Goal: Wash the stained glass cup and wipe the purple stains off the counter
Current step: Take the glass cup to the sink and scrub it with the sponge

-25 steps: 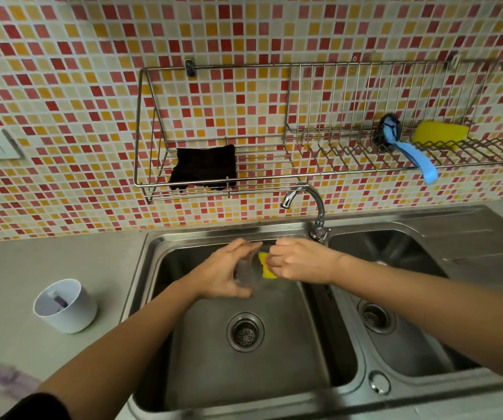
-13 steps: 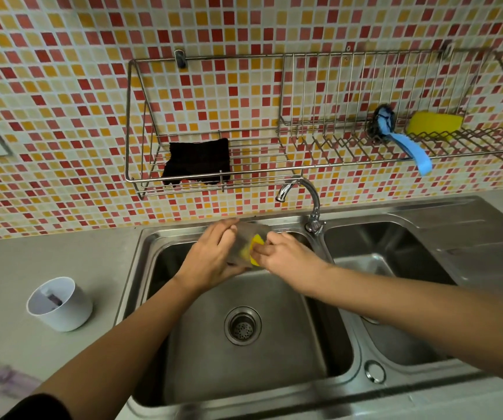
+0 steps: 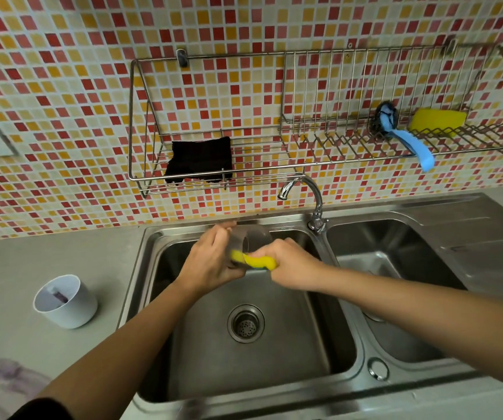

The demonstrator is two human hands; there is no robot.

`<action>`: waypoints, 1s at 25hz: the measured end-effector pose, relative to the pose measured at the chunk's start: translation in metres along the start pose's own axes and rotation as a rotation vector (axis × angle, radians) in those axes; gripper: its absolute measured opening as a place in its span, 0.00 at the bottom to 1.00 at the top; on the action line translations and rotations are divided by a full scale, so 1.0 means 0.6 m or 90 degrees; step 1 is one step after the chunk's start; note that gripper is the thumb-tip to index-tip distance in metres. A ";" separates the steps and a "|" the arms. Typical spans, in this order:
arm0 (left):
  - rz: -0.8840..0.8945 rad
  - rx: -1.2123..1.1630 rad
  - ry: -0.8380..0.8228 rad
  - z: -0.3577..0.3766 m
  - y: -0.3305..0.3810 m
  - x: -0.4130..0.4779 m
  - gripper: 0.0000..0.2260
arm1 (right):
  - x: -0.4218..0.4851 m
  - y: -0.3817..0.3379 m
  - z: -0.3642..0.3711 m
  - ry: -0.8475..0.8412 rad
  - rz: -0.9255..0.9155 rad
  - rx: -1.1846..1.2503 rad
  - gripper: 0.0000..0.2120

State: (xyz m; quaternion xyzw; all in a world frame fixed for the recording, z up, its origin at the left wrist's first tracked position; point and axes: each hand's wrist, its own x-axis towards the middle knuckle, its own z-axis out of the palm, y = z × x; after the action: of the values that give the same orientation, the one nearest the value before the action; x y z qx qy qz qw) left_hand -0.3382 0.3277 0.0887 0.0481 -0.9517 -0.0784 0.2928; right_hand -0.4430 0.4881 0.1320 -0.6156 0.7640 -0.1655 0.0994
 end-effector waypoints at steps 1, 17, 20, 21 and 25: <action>-0.013 0.002 0.013 -0.001 0.001 -0.002 0.36 | -0.002 0.008 -0.011 0.001 -0.007 -0.038 0.18; -0.038 -0.285 -0.160 -0.044 -0.016 0.038 0.46 | 0.023 0.030 -0.104 -0.009 -0.359 -0.604 0.15; -0.039 -0.180 -0.034 -0.034 -0.001 0.041 0.39 | 0.033 0.009 -0.066 -0.015 -0.228 -0.519 0.16; -0.052 -0.165 -0.009 -0.029 0.004 0.038 0.38 | 0.031 0.001 -0.057 -0.028 -0.193 -0.424 0.17; -0.085 -0.160 0.021 -0.014 0.013 0.018 0.37 | 0.021 0.003 -0.065 -0.034 -0.175 -0.303 0.25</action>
State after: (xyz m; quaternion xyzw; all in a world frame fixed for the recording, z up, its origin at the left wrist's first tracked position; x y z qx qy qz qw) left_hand -0.3426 0.3331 0.1030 0.0754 -0.9241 -0.2154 0.3066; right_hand -0.4612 0.4813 0.1683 -0.7234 0.6881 0.0227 -0.0515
